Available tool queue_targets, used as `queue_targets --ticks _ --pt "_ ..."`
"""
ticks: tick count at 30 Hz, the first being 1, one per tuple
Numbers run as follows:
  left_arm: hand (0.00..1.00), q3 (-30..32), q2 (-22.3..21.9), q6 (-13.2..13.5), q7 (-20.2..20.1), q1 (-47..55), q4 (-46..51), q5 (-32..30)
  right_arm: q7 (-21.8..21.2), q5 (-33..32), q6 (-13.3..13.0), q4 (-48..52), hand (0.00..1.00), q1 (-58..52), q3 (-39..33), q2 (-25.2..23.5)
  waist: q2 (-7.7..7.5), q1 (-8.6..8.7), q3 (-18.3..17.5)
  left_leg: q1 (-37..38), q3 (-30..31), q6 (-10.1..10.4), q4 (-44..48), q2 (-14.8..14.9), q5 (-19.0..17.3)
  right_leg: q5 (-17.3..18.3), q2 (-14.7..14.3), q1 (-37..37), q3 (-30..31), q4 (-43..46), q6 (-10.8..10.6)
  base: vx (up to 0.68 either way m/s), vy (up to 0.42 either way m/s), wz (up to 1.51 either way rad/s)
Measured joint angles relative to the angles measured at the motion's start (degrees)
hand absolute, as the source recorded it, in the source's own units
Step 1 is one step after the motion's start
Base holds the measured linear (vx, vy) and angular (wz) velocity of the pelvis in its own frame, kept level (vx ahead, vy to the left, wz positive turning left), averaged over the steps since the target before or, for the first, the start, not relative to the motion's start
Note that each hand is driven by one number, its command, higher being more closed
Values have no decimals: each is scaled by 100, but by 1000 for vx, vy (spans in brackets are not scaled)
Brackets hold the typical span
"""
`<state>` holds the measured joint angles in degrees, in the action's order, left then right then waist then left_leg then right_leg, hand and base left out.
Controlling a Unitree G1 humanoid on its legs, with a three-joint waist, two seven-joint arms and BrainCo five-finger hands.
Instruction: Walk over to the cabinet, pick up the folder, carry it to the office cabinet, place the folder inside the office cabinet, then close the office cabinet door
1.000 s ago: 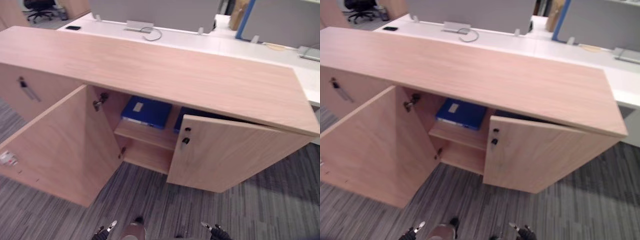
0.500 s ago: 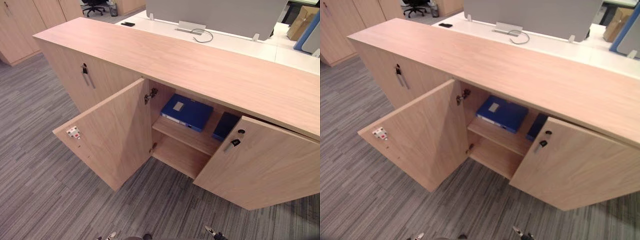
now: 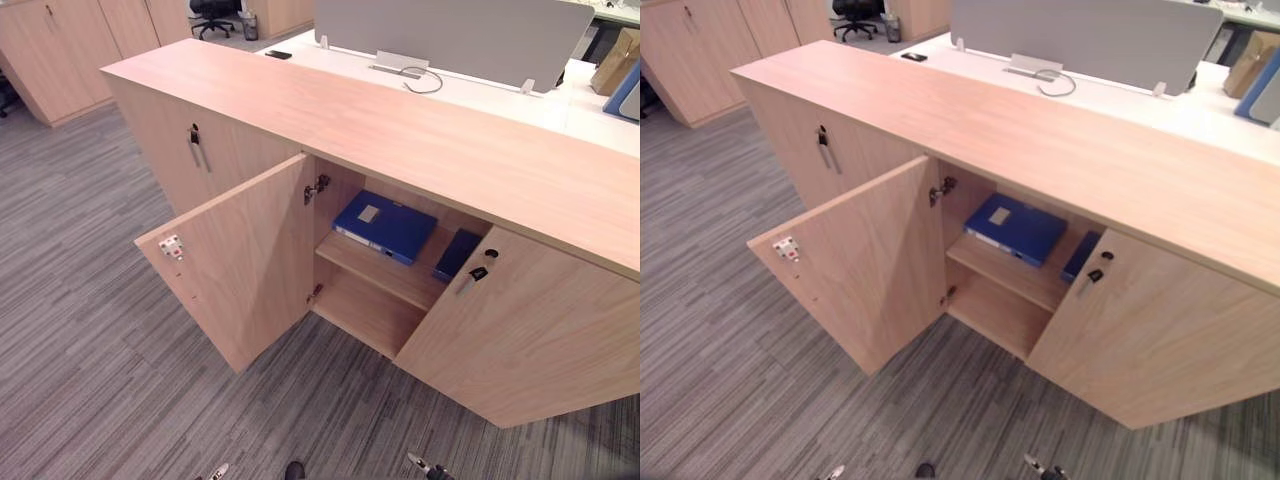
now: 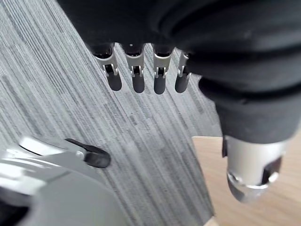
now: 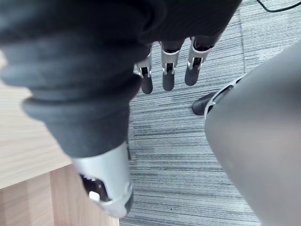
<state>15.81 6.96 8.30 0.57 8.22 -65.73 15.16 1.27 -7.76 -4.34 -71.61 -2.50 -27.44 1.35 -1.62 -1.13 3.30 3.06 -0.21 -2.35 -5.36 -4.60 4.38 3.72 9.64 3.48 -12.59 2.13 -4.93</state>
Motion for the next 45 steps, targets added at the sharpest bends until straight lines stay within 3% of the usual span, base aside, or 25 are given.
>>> queue_targets --ticks 3,5,7,10,15,19,25,32,38,42,45 --pt "0 770 249 8 19 -225 814 217 -1 -2 -4 50 0 -71 -2 24 33 -9 19 -5 1 -24 -1 48 -30 10 -69 68 9 -123 -11 -59 -56 3" --pt "0 1264 749 12 41 -556 1031 356 -3 8 -5 130 0 -153 -9 27 32 -18 19 0 0 -8 0 83 -43 13 -129 128 23 -187 29 4 -67 3" --pt "0 1704 1666 20 119 -975 1047 375 -40 31 -4 130 0 -215 -62 42 5 -41 4 20 -29 72 1 128 -65 -21 -178 182 46 -215 107 43 -60 -7" --pt "0 1795 2623 49 188 -1662 914 339 -124 164 27 120 0 -321 -283 51 -4 -169 1 83 -86 116 31 157 -103 -48 -226 227 135 -280 96 83 -44 -11" --pt "0 1078 3287 34 206 -2763 503 2 -296 226 48 137 0 -269 -295 72 -4 -196 1 211 -147 183 36 184 -220 -34 -282 359 222 -360 120 56 -19 -9" --pt "0 219 3316 -28 212 -3552 163 -154 -383 225 73 217 0 -221 -284 76 -3 -168 25 304 -309 184 38 221 -305 -31 -317 349 416 -339 131 -7 -6 -23" --pt "0 -573 3350 -56 185 -4007 24 -252 -458 226 89 214 0 -211 -222 78 -40 -148 85 344 -560 166 52 243 -363 -35 -333 238 674 -262 156 -40 3 -23" --pt "0 -1273 3053 -110 -7 -4128 -307 -519 -536 260 208 184 0 -236 -164 122 -59 -155 95 433 -697 159 61 223 -391 -47 -314 220 812 -234 172 -56 0 -10" --pt "0 -1685 2523 -394 -186 -4024 -516 -1166 -587 628 257 152 0 -272 11 206 -116 -159 101 482 -696 130 48 160 -372 -55 -254 279 799 -268 158 -51 -3 0" --pt "0 -2371 2214 -370 -345 -3976 -292 -1342 -618 671 268 105 0 -274 229 220 -141 -178 73 465 -568 64 46 97 -323 -66 -185 337 647 -282 139 -35 -4 19" --pt "0 -2888 2140 -518 -327 -3643 606 -1339 -616 670 267 107 0 -268 298 227 -146 -177 62 346 -413 4 44 43 -252 -83 -132 282 525 -278 111 -47 1 26"
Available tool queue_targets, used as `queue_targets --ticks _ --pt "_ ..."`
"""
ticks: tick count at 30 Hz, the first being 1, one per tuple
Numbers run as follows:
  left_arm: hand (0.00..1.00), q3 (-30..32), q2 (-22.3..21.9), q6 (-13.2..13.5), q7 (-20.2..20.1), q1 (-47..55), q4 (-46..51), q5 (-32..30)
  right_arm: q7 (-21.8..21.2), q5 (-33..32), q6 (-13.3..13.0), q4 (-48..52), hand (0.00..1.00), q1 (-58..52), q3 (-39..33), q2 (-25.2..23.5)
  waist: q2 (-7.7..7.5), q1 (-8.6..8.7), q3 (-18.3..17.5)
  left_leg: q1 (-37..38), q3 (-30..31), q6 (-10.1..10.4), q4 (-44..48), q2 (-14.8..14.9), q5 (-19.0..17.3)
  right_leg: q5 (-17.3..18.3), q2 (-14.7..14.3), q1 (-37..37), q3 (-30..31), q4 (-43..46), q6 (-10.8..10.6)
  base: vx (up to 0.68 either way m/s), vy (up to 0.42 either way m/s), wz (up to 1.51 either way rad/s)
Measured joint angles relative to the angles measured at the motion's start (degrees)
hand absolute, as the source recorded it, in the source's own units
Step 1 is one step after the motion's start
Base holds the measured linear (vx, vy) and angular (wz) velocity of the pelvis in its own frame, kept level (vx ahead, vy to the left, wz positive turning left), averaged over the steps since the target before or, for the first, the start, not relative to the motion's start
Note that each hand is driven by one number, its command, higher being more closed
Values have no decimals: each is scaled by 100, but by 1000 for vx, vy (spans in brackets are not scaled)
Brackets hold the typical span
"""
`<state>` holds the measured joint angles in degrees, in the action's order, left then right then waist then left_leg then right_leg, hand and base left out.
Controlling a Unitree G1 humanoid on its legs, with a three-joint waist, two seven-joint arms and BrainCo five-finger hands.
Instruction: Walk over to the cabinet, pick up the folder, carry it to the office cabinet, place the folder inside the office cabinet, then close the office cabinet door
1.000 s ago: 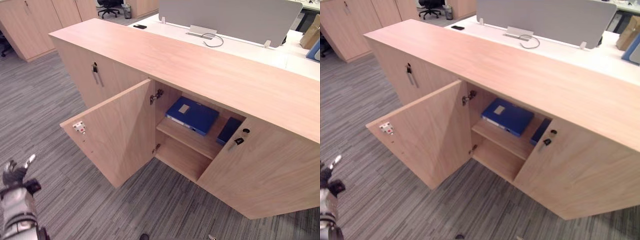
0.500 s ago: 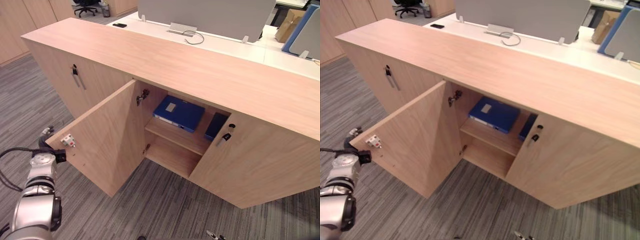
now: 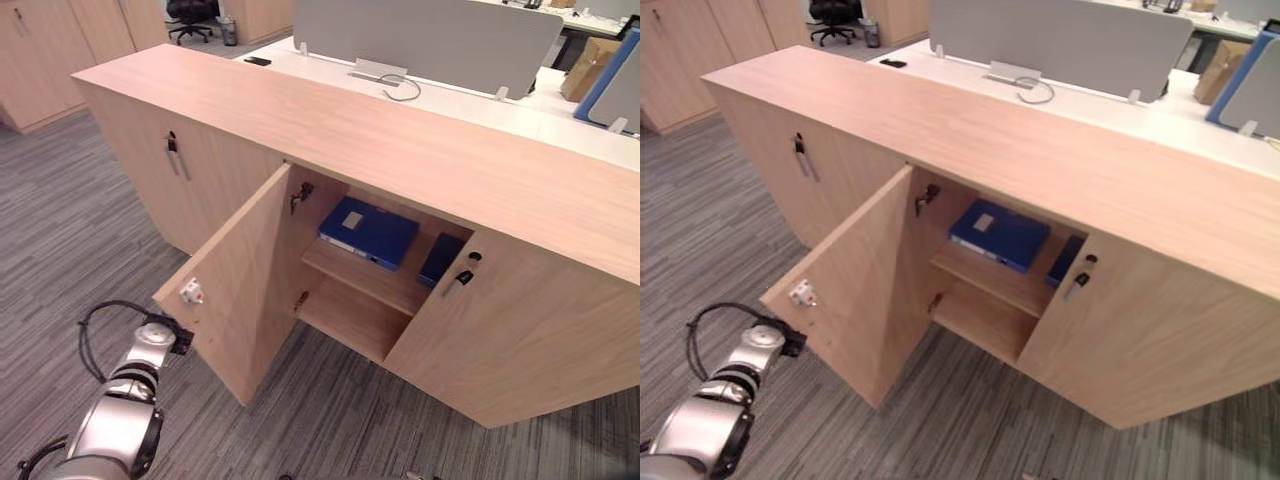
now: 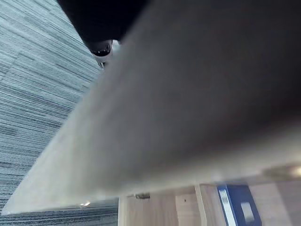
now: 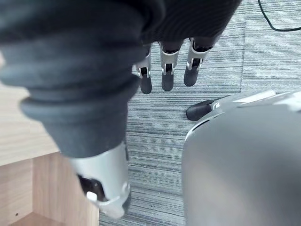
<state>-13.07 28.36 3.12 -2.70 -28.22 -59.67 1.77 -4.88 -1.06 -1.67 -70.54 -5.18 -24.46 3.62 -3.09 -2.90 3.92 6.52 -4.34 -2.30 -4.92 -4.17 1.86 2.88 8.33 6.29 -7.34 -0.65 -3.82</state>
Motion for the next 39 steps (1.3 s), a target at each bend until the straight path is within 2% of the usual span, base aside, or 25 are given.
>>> queue_targets --ticks 2,4,5,8,10,14,17,22,26,28,32,33,35,36,37,39 --pt "0 -428 -24 -41 -12 503 1004 18 8 1 -1 7 0 -10 161 24 -16 1 -14 -82 85 -30 0 -52 34 -13 42 -45 -41 2 -22 -8 20 21" --pt "0 -956 -296 -25 -260 1296 2308 452 56 0 -5 13 0 -2 215 14 -44 -12 -45 -146 163 -61 2 -75 55 -56 89 -43 -51 4 -68 28 33 17" --pt "0 -1020 -321 -20 -292 1366 2416 508 60 0 -5 13 0 1 218 14 -45 -11 -45 -147 169 -62 2 -77 56 -62 91 -42 -51 4 -64 24 32 13" --pt "0 -1744 -687 97 -568 2017 3269 981 103 -3 -19 74 0 19 467 44 -40 -10 -74 -147 175 -70 2 -75 61 -135 92 -42 -49 6 -46 8 23 2" --pt "0 -2195 -823 181 -877 2403 3848 1358 162 -3 -32 113 0 43 665 57 -32 14 -127 -145 149 -81 2 -60 69 -168 80 -57 -42 8 -44 -19 15 -7" --pt "0 -2269 -1000 296 -1072 2798 4305 1988 225 -1 -69 116 0 56 878 76 -18 40 -198 -156 95 -71 -4 -34 126 -168 57 -94 -36 25 -44 -57 -8 -9" --pt "0 -1923 -1137 351 -1027 3047 4336 2507 299 -3 -72 115 0 89 1116 119 -13 85 -199 -204 83 -13 -41 39 222 -163 -10 -183 -39 66 -42 -134 -44 -4" --pt "0 -1112 -1565 508 -770 3429 4132 2771 410 -12 -71 113 0 71 1335 179 26 111 -226 -278 77 122 -46 150 328 -127 -129 -298 -38 69 -21 -136 -60 0" --pt "0 -480 -1918 604 -509 3423 3077 2748 504 -36 -72 116 0 20 1330 175 39 188 -304 -351 64 163 -46 230 357 -131 -202 -297 -11 -66 -18 -47 -44 -1" --pt "0 -56 -2078 654 -322 3419 2218 2741 511 -153 -72 117 0 -64 1321 169 44 207 -323 -349 32 166 -45 246 345 -149 -220 -294 19 -91 -3 2 -25 -7" --pt "0 591 -2200 714 -13 3425 781 2695 549 -347 -72 112 0 -134 1216 125 51 243 -319 -337 -113 199 -18 282 296 -241 -259 -308 146 -120 47 39 -9 -16" --pt "0 781 -2196 715 20 3421 365 2703 564 -432 -75 112 0 -127 1205 116 52 253 -312 -352 -194 222 37 315 236 -282 -288 -312 229 -126 32 66 -6 -34" --pt "0 1170 -2139 726 25 3297 -86 2777 569 -458 -80 110 0 -87 1081 101 48 266 -229 -604 -308 231 747 401 -156 -289 -325 -317 364 -71 41 54 -19 -42" --pt "0 1481 -2151 708 11 3272 -399 2797 567 -475 -86 108 0 -31 962 87 112 253 -160 -871 -426 288 1582 575 -625 -285 -419 -283 477 -32 47 15 -28 -66" --pt "0 1790 -2199 688 1 3305 -635 2779 558 -475 -94 114 0 13 831 116 241 236 -91 -1061 -493 341 2300 800 -1026 -262 -563 -250 629 -13 83 13 -13 -69" --pt "0 2090 -2255 619 -5 3355 -765 2750 558 -473 -113 114 0 33 768 127 317 203 -50 -1164 -434 360 2695 934 -1229 -249 -689 -251 795 10 131 21 16 -48"
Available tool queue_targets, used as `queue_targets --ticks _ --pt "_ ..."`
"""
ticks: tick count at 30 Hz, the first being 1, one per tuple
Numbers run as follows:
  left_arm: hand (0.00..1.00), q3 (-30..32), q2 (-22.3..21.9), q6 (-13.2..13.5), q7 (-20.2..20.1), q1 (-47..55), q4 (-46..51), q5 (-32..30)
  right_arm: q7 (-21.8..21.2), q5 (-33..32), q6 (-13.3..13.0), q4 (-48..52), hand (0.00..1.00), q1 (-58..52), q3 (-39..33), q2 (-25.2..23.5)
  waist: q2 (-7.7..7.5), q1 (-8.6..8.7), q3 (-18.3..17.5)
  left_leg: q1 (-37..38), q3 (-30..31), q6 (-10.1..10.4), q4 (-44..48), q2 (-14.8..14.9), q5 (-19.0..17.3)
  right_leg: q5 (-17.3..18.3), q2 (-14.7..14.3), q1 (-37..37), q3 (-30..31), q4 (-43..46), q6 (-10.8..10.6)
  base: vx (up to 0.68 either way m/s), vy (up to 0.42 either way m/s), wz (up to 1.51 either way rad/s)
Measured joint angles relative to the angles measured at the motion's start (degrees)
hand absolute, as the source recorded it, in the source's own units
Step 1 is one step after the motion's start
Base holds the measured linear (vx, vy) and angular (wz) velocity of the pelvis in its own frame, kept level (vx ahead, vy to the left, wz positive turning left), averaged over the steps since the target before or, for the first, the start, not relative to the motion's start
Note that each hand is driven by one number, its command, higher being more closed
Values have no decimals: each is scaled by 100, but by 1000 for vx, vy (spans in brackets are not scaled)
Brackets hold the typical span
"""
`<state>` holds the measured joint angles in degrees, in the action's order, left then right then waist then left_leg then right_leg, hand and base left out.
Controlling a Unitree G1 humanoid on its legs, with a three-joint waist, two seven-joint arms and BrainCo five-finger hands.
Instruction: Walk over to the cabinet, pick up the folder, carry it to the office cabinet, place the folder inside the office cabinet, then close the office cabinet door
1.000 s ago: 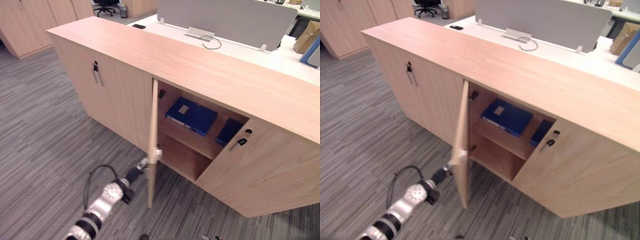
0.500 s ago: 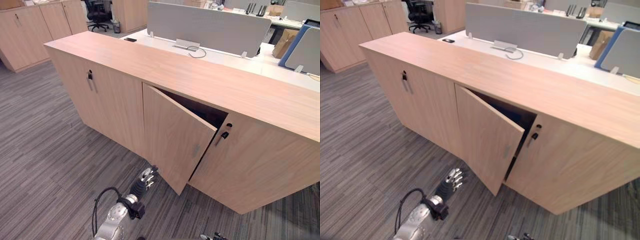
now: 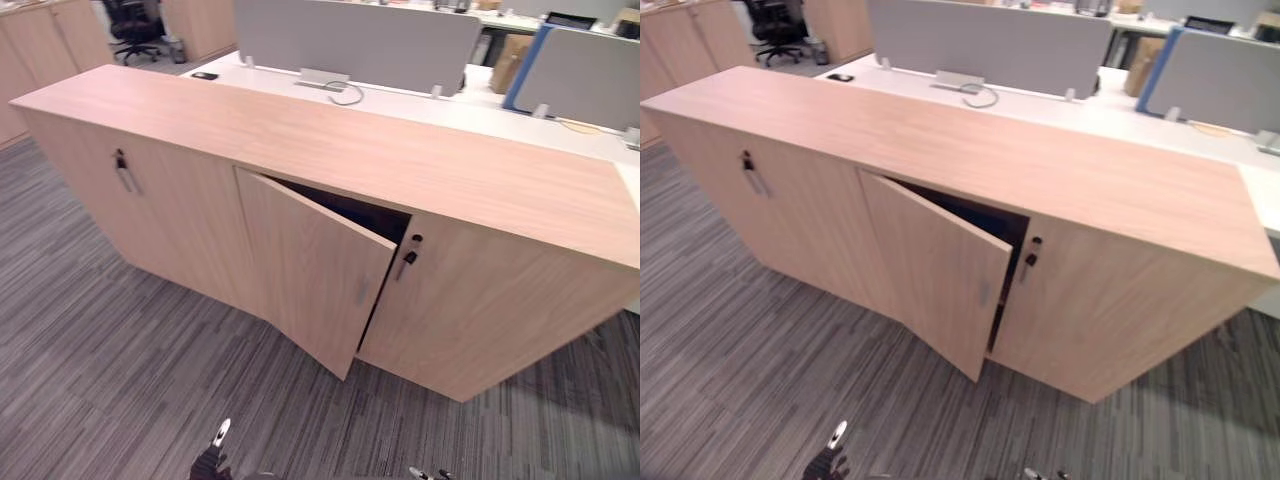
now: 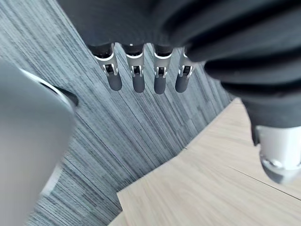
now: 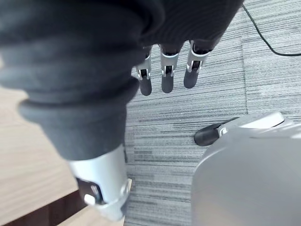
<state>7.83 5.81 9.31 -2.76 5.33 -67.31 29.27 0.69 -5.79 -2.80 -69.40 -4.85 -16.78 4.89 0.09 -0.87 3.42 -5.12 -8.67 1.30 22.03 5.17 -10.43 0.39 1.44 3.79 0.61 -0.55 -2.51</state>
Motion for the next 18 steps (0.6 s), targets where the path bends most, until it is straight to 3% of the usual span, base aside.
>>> queue_targets --ticks 4,11,16,18 --pt "0 449 -136 -21 -34 4 -21 3 -13 28 -9 -158 0 128 0 80 41 -215 -5 61 1286 50 -337 -247 -27 -17 -53 -302 490 54 35 -11 8 -51" --pt "0 321 -75 -90 -140 40 -43 -203 -54 23 -3 -227 0 229 -212 73 63 -169 -96 464 1016 -61 -1198 -525 209 -86 156 -449 918 -18 -49 49 56 -35" --pt "0 -610 9 26 113 -232 215 -1640 -51 24 -4 -216 0 199 -213 55 108 -150 -169 763 1275 -118 -1390 -577 309 -85 193 -166 843 -109 -56 152 39 6" --pt "0 -893 -44 26 102 -346 279 -1754 -51 28 -3 -215 0 203 -213 41 117 -140 -178 843 1342 -124 -1391 -576 304 -85 191 -81 800 -108 -56 62 28 2"
